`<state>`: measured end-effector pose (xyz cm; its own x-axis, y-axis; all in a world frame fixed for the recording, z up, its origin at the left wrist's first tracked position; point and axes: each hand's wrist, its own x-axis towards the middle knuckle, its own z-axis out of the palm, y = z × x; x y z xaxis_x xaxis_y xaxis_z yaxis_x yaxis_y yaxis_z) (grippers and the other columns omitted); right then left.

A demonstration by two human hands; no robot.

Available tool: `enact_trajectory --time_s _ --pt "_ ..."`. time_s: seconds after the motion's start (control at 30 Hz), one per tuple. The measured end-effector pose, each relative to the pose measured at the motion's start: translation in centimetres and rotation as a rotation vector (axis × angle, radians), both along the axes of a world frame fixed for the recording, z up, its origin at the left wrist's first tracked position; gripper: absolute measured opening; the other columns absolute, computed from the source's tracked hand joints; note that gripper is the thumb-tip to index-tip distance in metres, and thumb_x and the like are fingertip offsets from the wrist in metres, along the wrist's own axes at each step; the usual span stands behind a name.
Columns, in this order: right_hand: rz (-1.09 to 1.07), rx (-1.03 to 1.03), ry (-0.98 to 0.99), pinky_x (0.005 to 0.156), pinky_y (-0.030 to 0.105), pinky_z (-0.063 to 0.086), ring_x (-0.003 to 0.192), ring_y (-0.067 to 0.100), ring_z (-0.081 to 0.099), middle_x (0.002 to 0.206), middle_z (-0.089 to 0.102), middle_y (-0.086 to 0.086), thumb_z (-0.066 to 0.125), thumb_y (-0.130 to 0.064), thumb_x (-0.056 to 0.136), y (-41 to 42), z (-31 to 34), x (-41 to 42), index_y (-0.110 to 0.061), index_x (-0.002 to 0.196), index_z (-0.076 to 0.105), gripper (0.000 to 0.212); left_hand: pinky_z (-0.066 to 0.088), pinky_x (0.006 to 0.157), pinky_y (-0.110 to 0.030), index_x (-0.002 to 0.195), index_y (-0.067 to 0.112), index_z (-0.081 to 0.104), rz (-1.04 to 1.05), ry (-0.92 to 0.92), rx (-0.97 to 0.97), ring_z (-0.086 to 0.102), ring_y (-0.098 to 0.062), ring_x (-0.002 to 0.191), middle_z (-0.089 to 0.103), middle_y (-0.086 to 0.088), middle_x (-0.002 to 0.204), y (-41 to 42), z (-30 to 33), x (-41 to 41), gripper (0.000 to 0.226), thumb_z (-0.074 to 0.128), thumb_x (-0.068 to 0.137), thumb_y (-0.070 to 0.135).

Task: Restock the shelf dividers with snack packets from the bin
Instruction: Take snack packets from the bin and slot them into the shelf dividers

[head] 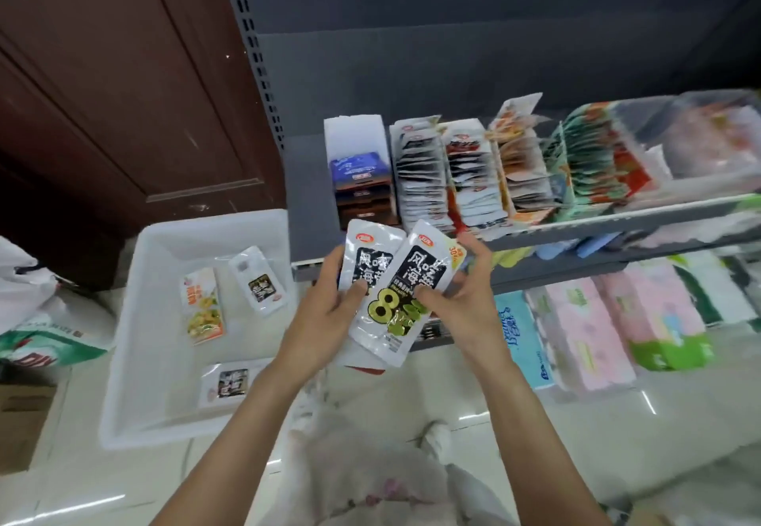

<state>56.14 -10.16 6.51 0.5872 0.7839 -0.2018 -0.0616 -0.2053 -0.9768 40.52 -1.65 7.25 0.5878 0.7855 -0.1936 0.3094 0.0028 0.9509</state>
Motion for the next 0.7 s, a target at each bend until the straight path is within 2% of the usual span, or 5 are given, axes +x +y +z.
enact_trajectory --time_s 0.07,0.13,0.27,0.5,0.7 --pt "0.031 -0.055 -0.057 0.078 0.045 0.056 0.088 0.018 0.068 0.097 0.070 0.000 0.077 -0.001 0.069 -2.0 0.2 3.5 -0.047 0.104 0.038 0.070 0.052 0.080 -0.021 0.128 0.045 0.036 -0.034 0.034 0.032 0.066 0.002 0.089 0.065 0.027 0.106 -1.9 0.0 3.1 0.039 0.049 0.098 0.025" --pt "0.020 -0.092 -0.091 0.071 0.040 0.055 0.082 0.018 0.066 0.093 0.070 -0.001 0.082 -0.009 0.069 -3.8 0.8 6.9 -0.047 0.091 0.042 0.059 0.052 0.074 -0.017 0.122 0.050 0.036 -0.041 0.030 0.040 0.065 0.008 0.085 0.063 0.037 0.097 -3.4 0.3 5.9 0.039 0.052 0.095 0.027" --pt "0.068 -0.034 0.062 0.053 0.025 0.052 0.070 0.013 0.064 0.095 0.069 0.010 0.070 0.001 0.081 -6.3 2.3 12.3 -0.017 0.090 0.041 0.035 0.053 0.074 -0.021 0.131 0.039 0.039 0.000 0.024 0.054 0.066 0.005 0.084 0.062 0.028 0.108 -5.1 1.1 9.8 0.040 0.053 0.095 0.029" --pt "-0.112 0.217 0.076 0.069 0.024 0.055 0.081 0.008 0.065 0.086 0.070 -0.010 0.056 0.002 0.091 -5.8 4.1 18.0 -0.010 0.104 0.058 0.018 0.048 0.072 -0.018 0.123 0.023 0.048 0.354 0.065 0.200 0.060 0.008 0.081 0.062 0.020 0.101 -2.1 1.9 11.7 0.027 0.054 0.096 0.022" --pt "-0.228 0.367 0.059 0.078 0.023 0.055 0.102 0.014 0.065 0.106 0.066 0.001 0.048 -0.003 0.096 -0.3 6.1 20.0 -0.013 0.105 0.053 0.014 0.048 0.064 -0.012 0.118 0.021 0.050 0.522 -0.039 0.187 0.062 0.005 0.081 0.060 0.019 0.097 2.7 3.2 12.0 0.024 0.055 0.095 0.021"
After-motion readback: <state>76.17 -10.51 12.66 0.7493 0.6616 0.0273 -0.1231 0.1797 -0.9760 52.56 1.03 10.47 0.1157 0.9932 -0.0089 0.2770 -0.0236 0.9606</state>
